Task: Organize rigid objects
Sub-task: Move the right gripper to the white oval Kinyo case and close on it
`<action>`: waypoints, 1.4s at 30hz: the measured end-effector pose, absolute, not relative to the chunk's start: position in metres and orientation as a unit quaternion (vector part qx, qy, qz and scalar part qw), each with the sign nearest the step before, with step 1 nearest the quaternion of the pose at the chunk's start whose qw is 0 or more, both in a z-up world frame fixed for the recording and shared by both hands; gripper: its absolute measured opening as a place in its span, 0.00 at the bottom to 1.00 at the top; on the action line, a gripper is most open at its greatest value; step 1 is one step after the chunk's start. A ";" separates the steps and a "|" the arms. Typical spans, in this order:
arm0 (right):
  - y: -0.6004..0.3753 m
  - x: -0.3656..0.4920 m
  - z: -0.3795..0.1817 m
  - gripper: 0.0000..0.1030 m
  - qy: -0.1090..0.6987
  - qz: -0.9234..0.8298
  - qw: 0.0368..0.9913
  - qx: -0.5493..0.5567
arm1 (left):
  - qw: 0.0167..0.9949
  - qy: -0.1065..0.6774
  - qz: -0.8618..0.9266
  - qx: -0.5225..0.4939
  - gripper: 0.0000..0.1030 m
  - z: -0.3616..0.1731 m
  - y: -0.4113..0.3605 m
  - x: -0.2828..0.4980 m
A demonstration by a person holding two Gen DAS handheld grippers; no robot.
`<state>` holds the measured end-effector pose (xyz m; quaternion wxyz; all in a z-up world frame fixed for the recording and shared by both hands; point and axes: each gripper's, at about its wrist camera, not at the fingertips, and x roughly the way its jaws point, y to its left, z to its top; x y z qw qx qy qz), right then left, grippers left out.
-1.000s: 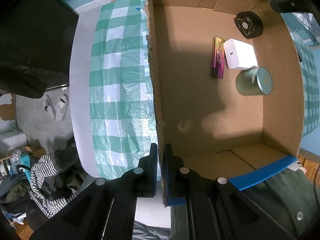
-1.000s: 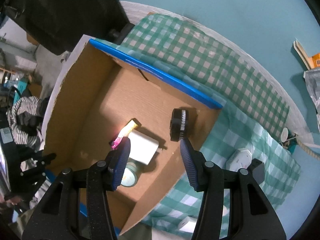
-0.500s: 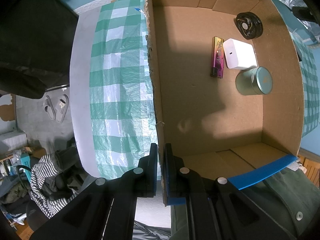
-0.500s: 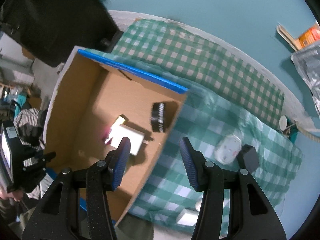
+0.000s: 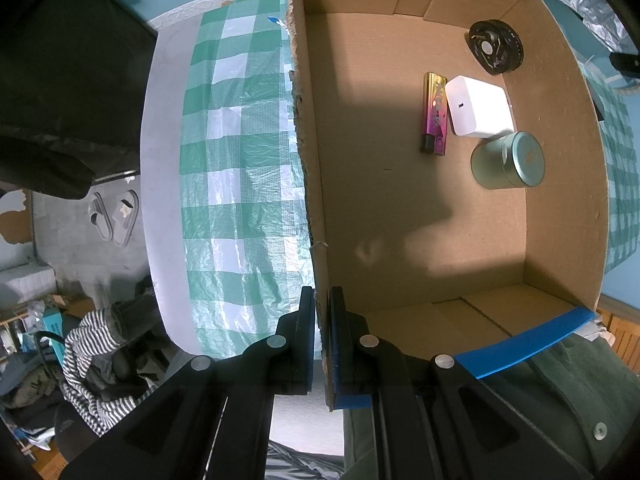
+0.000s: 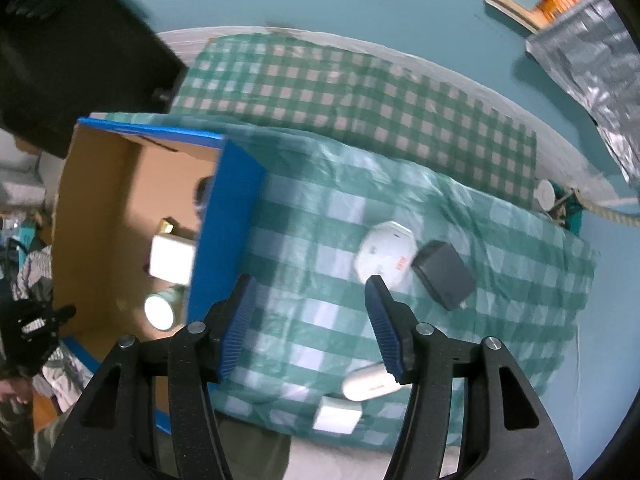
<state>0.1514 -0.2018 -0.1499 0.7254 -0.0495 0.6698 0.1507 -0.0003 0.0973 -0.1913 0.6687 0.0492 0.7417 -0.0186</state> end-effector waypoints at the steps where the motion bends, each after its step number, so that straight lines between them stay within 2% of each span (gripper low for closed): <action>1: -0.207 0.151 -0.152 0.55 0.672 0.145 0.725 -0.047 | 0.669 0.742 -0.019 0.049 0.07 -0.191 0.097 0.000; 8: -0.238 0.140 -0.170 0.61 0.688 0.106 0.717 -0.031 | 0.669 0.742 -0.018 0.047 0.07 -0.190 0.098 -0.001; 21: -0.299 0.094 -0.238 0.61 0.736 0.008 0.672 0.087 | 0.668 0.742 -0.023 0.052 0.07 -0.189 0.097 0.000; 34: -0.343 0.068 -0.277 0.61 0.734 -0.069 0.644 0.205 | 0.668 0.742 -0.025 0.053 0.07 -0.188 0.097 0.000; 42: -0.358 0.060 -0.293 0.61 0.734 -0.091 0.633 0.230 | 0.669 0.742 -0.023 0.051 0.07 -0.188 0.096 0.000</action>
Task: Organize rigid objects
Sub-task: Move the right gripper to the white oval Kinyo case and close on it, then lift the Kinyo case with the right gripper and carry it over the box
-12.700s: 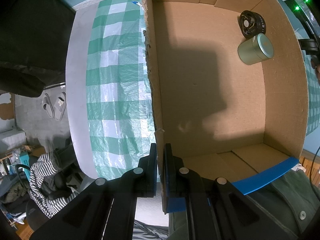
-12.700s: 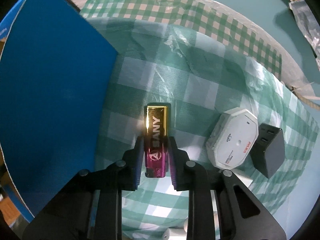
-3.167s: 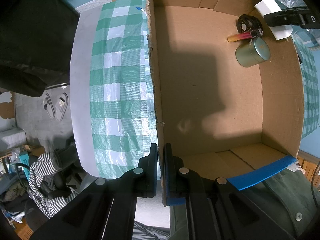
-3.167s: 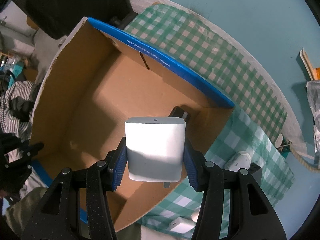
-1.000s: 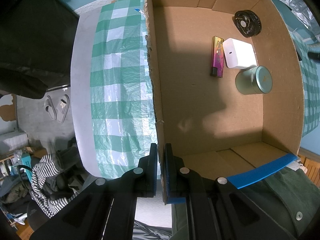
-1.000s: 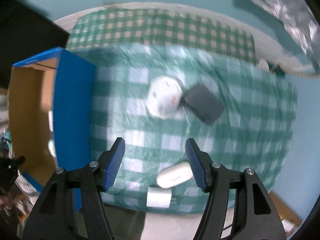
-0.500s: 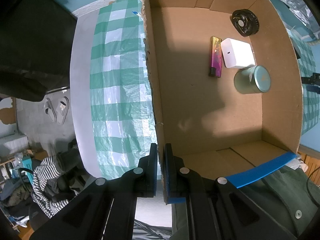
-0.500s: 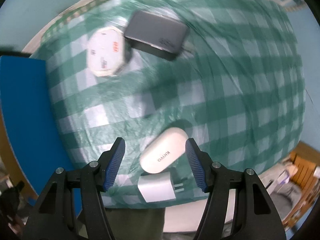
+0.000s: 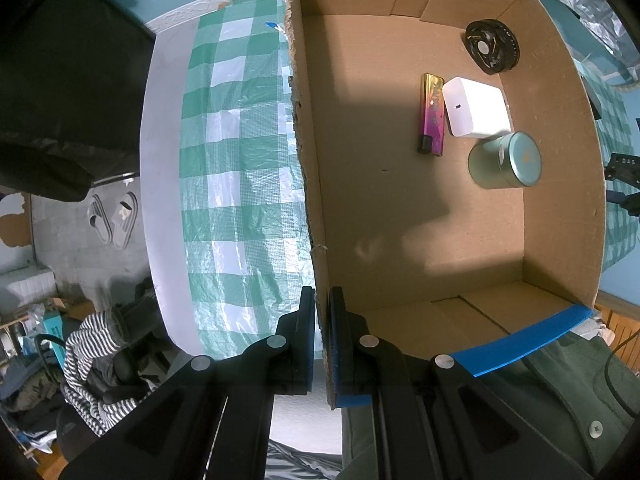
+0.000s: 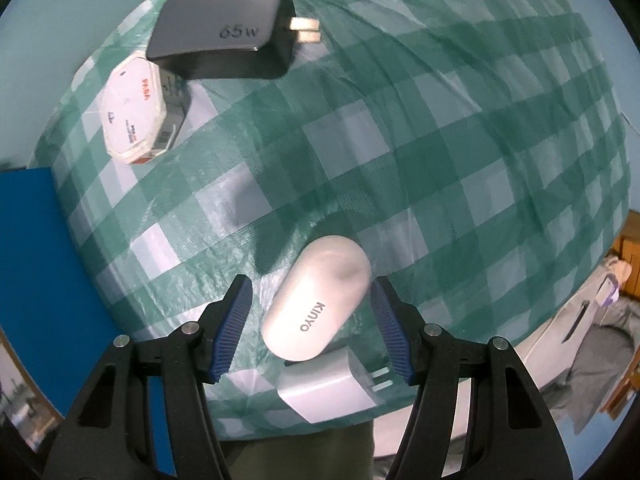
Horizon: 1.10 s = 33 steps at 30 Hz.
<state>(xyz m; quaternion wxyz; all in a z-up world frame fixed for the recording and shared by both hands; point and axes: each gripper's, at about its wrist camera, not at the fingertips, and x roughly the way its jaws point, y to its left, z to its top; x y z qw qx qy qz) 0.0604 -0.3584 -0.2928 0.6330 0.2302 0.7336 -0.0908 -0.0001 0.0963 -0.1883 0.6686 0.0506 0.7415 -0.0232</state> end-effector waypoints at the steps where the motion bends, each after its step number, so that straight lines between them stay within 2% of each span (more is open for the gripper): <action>1: -0.359 0.058 -0.295 0.61 0.734 -0.092 0.631 0.233 | 0.669 0.742 -0.023 0.051 0.07 -0.188 0.096 0.000; 3: -0.358 0.056 -0.298 0.59 0.733 -0.095 0.631 0.236 | 0.668 0.742 -0.023 0.050 0.07 -0.188 0.096 0.000; 6: -0.357 0.054 -0.300 0.43 0.730 -0.102 0.634 0.234 | 0.668 0.742 -0.022 0.049 0.07 -0.188 0.096 0.000; 12: -0.353 0.047 -0.301 0.37 0.729 -0.093 0.641 0.220 | 0.668 0.742 -0.022 0.050 0.07 -0.188 0.096 0.000; 21: -0.323 0.051 -0.298 0.36 0.731 -0.055 0.660 0.165 | 0.668 0.742 -0.022 0.049 0.07 -0.188 0.096 0.000; 33: -0.270 0.068 -0.268 0.36 0.727 -0.005 0.679 0.100 | 0.668 0.742 -0.023 0.049 0.07 -0.188 0.095 0.000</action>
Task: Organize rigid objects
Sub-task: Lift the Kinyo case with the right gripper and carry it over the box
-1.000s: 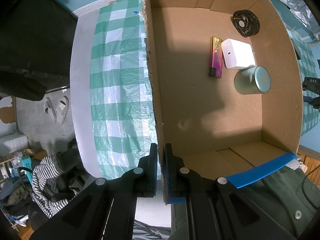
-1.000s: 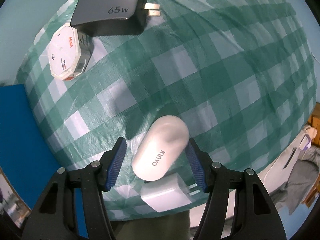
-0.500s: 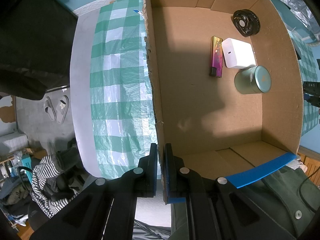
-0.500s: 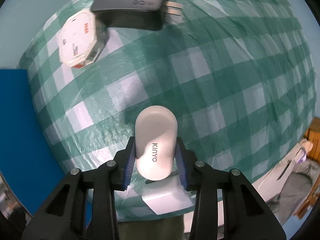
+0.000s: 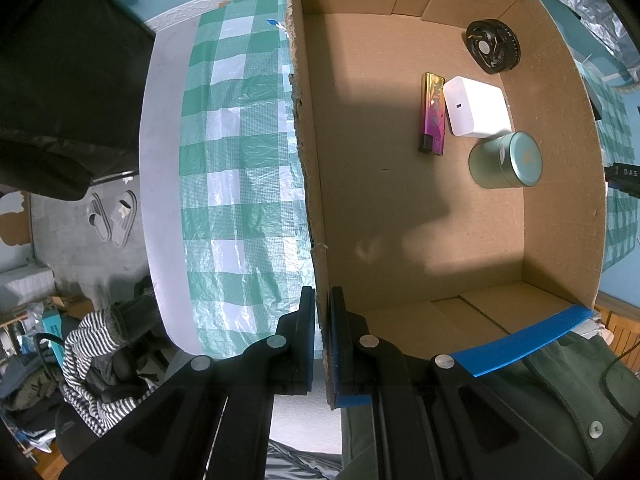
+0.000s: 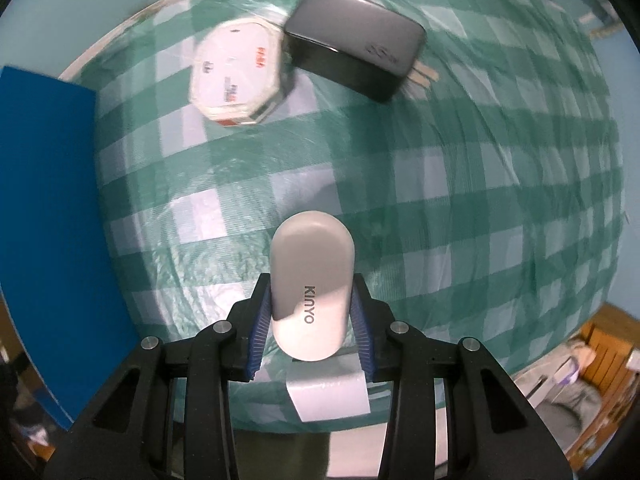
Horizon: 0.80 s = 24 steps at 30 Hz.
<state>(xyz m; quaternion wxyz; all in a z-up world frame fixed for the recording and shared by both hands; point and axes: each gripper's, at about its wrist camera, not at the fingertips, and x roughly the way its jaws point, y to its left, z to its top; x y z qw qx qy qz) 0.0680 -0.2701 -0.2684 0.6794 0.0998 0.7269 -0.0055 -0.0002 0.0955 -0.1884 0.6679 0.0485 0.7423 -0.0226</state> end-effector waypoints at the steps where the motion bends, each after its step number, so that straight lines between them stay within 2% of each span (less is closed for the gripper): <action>1: -0.266 0.070 -0.264 0.36 0.726 -0.001 0.682 0.092 | 0.668 0.742 -0.022 0.048 0.07 -0.188 0.096 0.000; 19: -0.194 0.089 -0.191 0.36 0.697 0.081 0.713 0.006 | 0.668 0.743 -0.023 0.049 0.07 -0.188 0.095 0.001; 24: -0.213 0.091 -0.176 0.36 0.687 0.108 0.718 -0.013 | 0.667 0.743 -0.024 0.048 0.07 -0.187 0.095 0.004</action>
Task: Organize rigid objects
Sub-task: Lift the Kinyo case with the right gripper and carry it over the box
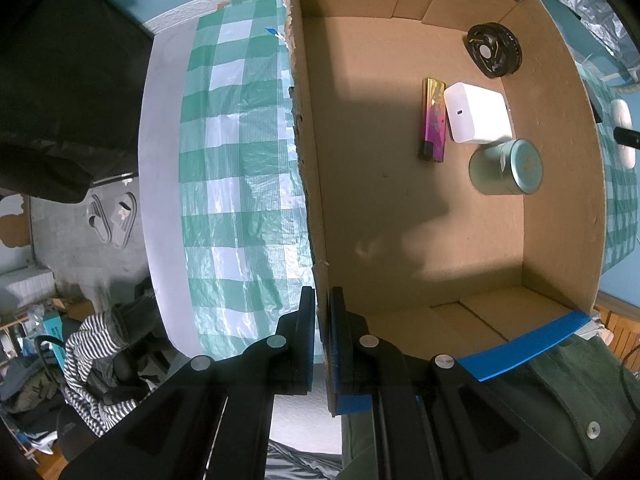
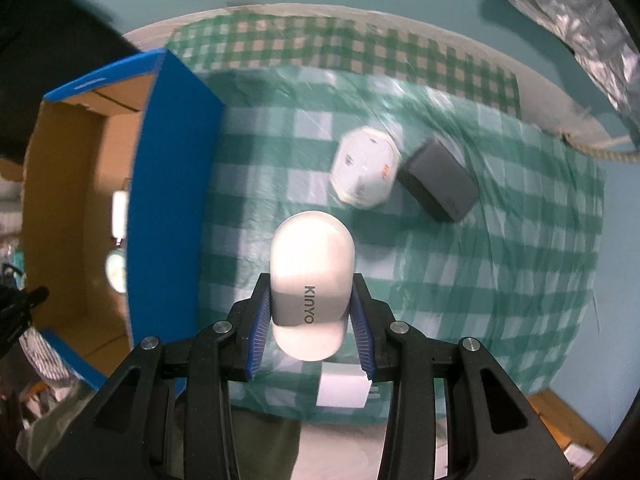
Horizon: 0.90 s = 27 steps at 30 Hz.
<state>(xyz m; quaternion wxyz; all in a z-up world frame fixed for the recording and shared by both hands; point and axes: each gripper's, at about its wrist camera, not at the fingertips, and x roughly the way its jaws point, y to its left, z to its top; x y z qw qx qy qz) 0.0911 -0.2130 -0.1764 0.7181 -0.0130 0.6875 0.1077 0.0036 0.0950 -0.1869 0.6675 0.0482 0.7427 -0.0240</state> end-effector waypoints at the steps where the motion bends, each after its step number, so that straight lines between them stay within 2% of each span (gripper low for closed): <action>1: -0.211 0.092 -0.173 0.36 0.686 0.115 0.719 -0.018 | 0.667 0.743 -0.024 0.049 0.07 -0.187 0.095 0.004; 19: -0.142 0.108 -0.133 0.36 0.650 0.208 0.724 -0.101 | 0.668 0.742 -0.026 0.050 0.07 -0.186 0.094 0.007; 27: -0.104 0.109 -0.135 0.36 0.644 0.237 0.715 -0.136 | 0.669 0.741 -0.026 0.049 0.07 -0.186 0.094 0.008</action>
